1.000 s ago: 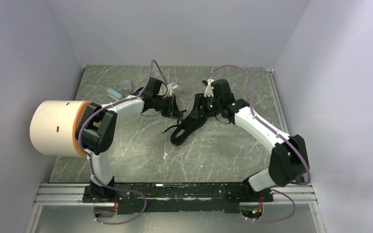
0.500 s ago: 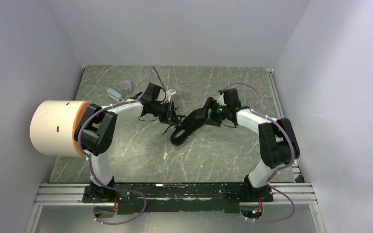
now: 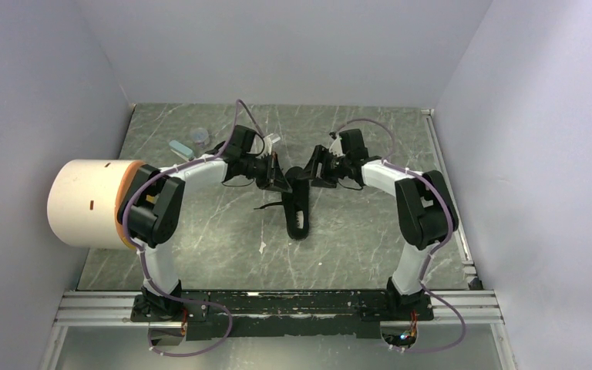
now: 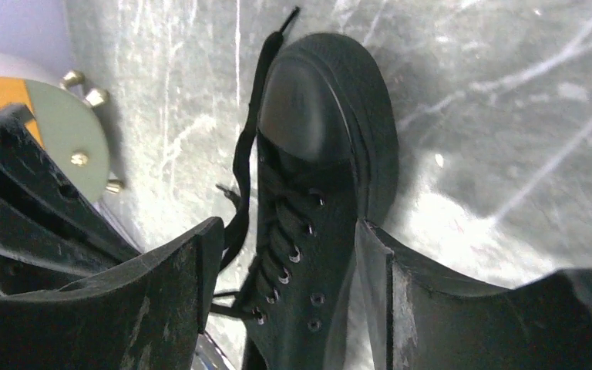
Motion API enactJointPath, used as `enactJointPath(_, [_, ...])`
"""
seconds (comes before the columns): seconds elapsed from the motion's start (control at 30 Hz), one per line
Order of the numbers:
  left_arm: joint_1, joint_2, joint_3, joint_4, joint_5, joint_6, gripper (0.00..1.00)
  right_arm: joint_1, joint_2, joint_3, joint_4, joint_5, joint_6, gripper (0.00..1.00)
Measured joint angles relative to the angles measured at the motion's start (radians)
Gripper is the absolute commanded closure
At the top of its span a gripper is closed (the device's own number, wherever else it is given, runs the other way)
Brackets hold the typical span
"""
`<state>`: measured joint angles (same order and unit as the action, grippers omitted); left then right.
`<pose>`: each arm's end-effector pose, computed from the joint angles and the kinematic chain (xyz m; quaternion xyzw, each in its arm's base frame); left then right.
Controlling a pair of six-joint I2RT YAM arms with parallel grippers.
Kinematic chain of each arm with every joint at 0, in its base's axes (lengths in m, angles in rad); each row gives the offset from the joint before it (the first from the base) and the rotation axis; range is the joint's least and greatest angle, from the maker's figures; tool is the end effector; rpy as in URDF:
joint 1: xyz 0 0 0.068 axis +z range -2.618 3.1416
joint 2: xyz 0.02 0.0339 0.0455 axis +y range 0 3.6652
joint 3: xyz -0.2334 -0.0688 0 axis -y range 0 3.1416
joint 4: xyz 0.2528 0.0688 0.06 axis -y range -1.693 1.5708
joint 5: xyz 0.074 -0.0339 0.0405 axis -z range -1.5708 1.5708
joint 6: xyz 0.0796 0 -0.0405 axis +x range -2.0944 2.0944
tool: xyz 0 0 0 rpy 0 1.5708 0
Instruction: Tie the shoes
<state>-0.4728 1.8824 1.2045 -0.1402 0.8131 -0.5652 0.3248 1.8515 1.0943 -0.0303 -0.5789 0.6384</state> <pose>0.3423 -0.2400 0.1299 0.1057 0.8600 -0.4868 0.1107 0.3736 0.1717 0.1081 0.0307 0.8920 0.4033 0.2020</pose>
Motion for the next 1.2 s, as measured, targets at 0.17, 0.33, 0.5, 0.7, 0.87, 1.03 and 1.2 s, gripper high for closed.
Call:
enactJointPath(0.17, [0.005,0.002,0.006,-0.001,0.003,-0.002,0.95,0.017,-0.190,-0.102,-0.076,0.073,-0.121,0.35])
enactJointPath(0.33, [0.023,0.024,0.023,-0.025,0.011,0.011,0.95,0.179,-0.422,-0.259,-0.012,0.130,-0.129,0.51])
enactJointPath(0.5, [0.030,0.048,0.043,-0.044,0.022,0.015,0.95,0.307,-0.475,-0.383,0.172,0.216,-0.054,0.47])
enactJointPath(0.7, [0.030,0.048,0.049,-0.049,0.037,0.018,0.95,0.407,-0.391,-0.415,0.296,0.363,-0.003,0.51])
enactJointPath(0.87, [0.030,0.049,0.049,-0.045,0.047,0.008,0.95,0.444,-0.361,-0.415,0.354,0.468,0.016,0.62])
enactJointPath(1.03, [0.030,0.053,0.049,-0.043,0.053,-0.002,0.95,0.455,-0.334,-0.410,0.385,0.571,0.012,0.61])
enactJointPath(1.2, [0.031,0.059,0.049,-0.040,0.056,-0.013,0.95,0.465,-0.309,-0.405,0.409,0.644,0.001,0.55])
